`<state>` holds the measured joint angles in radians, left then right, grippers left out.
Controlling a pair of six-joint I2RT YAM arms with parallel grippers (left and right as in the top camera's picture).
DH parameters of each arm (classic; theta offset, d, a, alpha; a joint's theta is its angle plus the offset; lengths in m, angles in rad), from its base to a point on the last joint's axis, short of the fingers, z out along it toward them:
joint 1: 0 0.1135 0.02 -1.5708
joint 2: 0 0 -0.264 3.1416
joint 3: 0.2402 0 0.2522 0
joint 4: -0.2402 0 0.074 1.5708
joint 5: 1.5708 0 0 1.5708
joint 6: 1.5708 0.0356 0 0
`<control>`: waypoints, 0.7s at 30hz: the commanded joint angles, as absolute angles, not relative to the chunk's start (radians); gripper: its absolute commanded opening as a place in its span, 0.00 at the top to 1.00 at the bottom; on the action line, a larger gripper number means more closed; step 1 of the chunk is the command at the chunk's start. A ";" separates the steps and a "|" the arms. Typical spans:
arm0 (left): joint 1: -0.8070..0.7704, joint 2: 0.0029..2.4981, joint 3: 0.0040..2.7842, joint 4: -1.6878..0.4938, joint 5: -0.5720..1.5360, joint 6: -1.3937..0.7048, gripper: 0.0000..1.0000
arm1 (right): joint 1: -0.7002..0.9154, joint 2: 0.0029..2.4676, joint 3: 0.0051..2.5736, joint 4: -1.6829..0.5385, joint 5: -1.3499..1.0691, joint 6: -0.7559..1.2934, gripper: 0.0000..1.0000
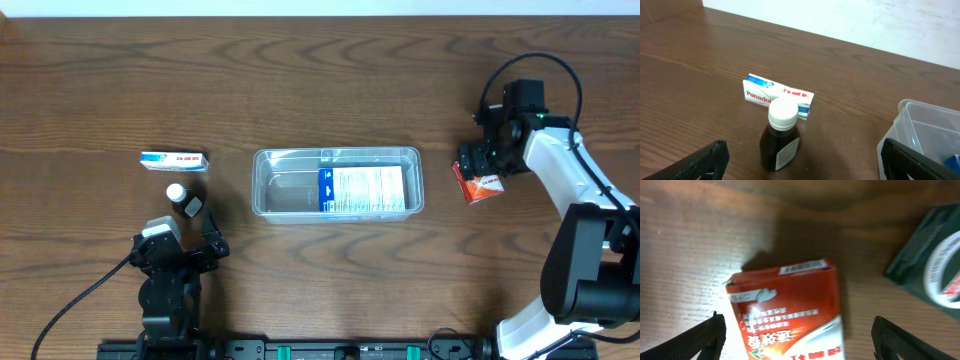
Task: Pack container
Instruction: 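Move the right gripper to the red-and-white box and grasp it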
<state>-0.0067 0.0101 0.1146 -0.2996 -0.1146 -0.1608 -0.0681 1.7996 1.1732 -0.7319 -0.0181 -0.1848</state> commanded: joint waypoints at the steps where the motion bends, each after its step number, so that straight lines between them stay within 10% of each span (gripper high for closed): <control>1: -0.001 0.004 0.100 -0.329 -0.116 -0.162 0.02 | -0.067 1.804 1.143 -0.724 -0.052 -0.169 0.07; 21: -0.001 0.004 0.100 -0.329 -0.116 -0.162 0.02 | -0.082 1.820 1.095 -0.722 0.012 -0.173 0.20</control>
<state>-0.0067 0.0101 0.1146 -0.2996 -0.1146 -0.1608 -0.0692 1.8095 1.1019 -0.7223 -0.0063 -0.1814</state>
